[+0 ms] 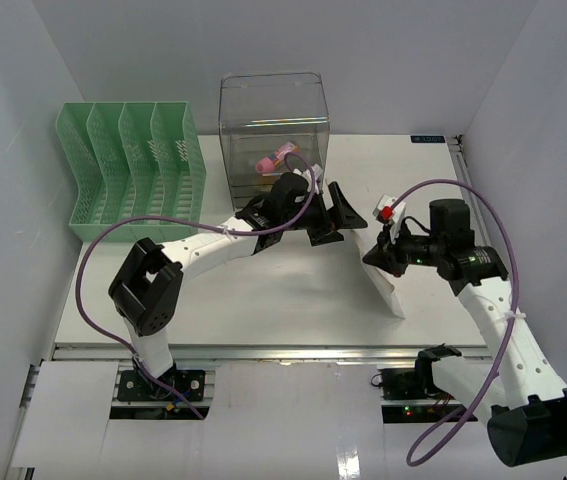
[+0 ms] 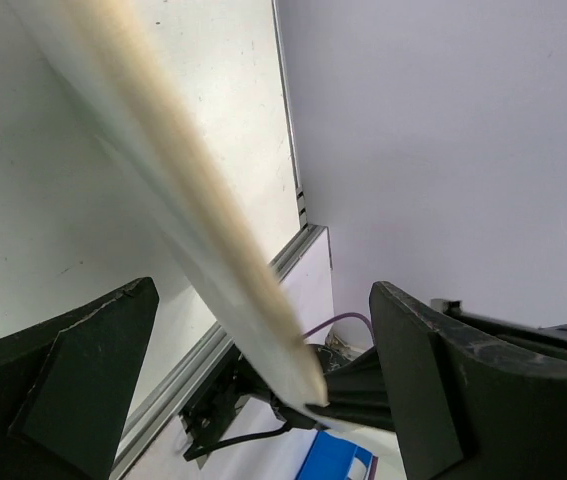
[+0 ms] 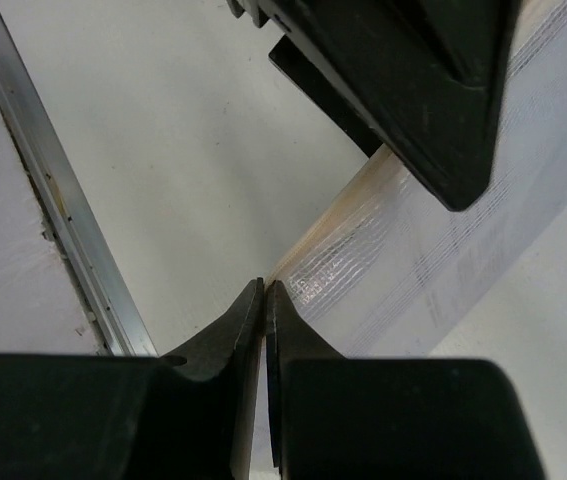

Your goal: Organize the desk

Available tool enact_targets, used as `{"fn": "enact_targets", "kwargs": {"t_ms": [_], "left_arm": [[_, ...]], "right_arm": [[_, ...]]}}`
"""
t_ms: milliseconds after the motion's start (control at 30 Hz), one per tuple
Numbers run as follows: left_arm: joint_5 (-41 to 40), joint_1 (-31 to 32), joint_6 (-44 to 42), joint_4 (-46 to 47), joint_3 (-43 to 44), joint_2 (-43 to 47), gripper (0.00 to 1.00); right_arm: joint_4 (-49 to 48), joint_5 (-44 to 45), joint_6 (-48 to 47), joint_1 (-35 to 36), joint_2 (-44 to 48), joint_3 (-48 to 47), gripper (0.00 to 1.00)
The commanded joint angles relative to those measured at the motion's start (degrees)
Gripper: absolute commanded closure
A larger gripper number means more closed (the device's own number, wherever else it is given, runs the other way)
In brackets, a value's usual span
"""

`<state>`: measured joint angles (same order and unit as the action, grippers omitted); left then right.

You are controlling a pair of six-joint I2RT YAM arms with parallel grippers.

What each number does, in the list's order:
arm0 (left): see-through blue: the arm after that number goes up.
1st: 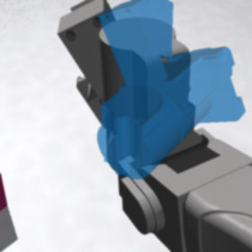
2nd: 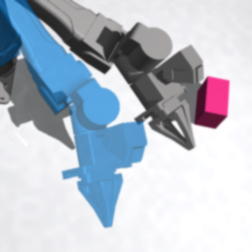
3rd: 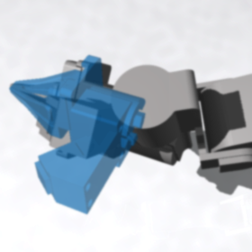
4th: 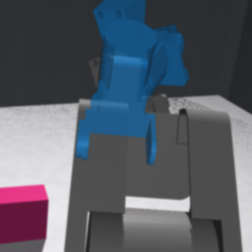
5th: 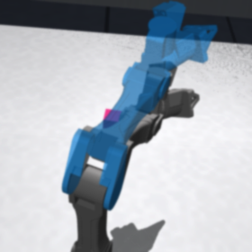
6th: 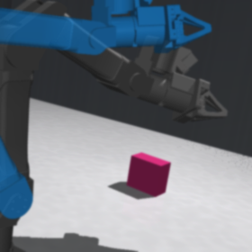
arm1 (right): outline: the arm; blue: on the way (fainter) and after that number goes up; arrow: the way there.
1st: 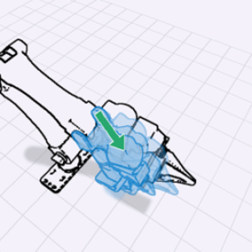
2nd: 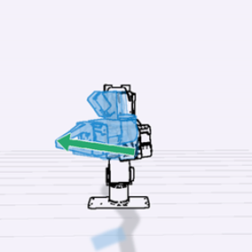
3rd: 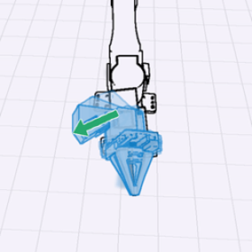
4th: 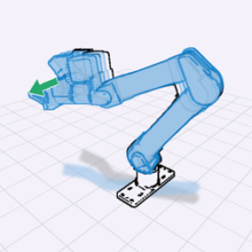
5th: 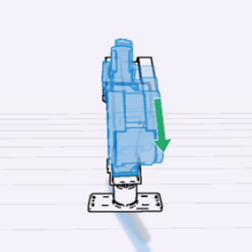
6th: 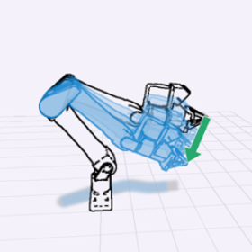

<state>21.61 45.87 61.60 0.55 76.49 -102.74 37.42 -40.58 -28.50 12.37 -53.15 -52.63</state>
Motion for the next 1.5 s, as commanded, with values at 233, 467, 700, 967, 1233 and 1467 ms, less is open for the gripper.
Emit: {"fn": "enact_targets", "kwargs": {"t_ms": [233,467,700,967,1233,1467], "left_arm": [[-1.5,0.1,-0.8,-5.5,0.7,2.6,0.02],[-1.1,0.1,-0.8,-6.5,0.2,-0.2,0.18],[0.3,0.1,-0.3,-6.2,1.6,-2.0,0.56],[3.3,0.1,-1.7,-7.5,1.9,-2.4,0.99],[-0.5,0.1,-12.3,-8.9,-3.4,6.1,1.0],[-8.6,0.2,-27.7,-19.0,-9.0,22.8,1.0]], "right_arm": [[-5.5,4.9,4.6,7.4,-0.3,1.0,0.92],[-4.6,4.2,4.0,9.1,-1.3,-1.2,0.92],[-5.6,4.2,4.3,9.2,0.5,1.3,0.92],[-5.8,3.8,4.1,9.2,0.6,1.8,0.81],[2.5,0.9,-5.2,9.2,3.5,-0.7,0.1],[-1.4,10.1,-4.5,7.6,8.4,-1.7,0.1]]}}
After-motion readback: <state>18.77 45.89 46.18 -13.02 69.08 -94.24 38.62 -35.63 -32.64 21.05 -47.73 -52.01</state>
